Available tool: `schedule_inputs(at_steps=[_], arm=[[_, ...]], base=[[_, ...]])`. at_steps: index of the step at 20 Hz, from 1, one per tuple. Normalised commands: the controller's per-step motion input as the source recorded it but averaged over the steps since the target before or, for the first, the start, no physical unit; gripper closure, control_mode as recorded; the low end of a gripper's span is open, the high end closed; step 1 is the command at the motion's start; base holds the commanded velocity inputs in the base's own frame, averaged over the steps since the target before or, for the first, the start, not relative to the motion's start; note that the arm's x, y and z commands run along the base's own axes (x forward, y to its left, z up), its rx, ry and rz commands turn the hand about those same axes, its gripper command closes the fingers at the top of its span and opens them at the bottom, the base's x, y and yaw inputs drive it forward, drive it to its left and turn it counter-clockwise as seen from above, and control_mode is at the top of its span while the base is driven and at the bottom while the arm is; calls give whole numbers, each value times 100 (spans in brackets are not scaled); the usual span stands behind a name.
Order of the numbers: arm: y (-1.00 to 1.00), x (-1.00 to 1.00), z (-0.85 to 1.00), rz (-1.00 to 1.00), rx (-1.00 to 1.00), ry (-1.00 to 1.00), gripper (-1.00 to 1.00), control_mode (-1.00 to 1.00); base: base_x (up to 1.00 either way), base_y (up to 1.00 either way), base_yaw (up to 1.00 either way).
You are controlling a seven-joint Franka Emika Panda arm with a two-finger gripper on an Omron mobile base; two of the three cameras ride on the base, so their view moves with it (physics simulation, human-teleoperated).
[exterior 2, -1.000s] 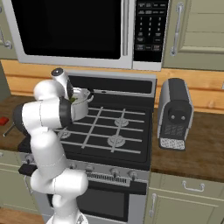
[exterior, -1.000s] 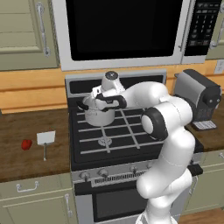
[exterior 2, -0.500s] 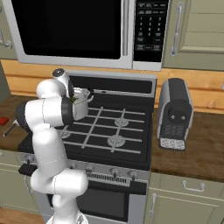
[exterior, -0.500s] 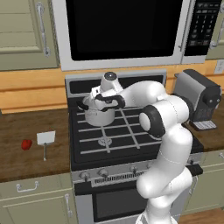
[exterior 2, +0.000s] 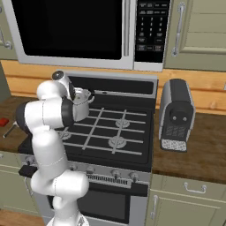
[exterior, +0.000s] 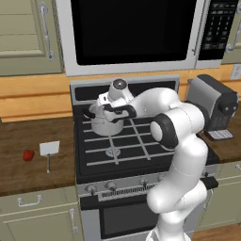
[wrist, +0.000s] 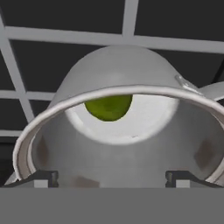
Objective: Put the lime and bell pepper in the pot. Retrieve the spatula and lightly stir the vegetables in the pot.
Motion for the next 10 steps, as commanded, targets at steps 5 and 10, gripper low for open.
schedule_inputs(at_steps=[5,10], arm=[[12,-85,10,2,0,-16,-100,-100],[5,-94,67,0,0,-9,-100,-100]], base=[[0,0,0],[0,0,0]])
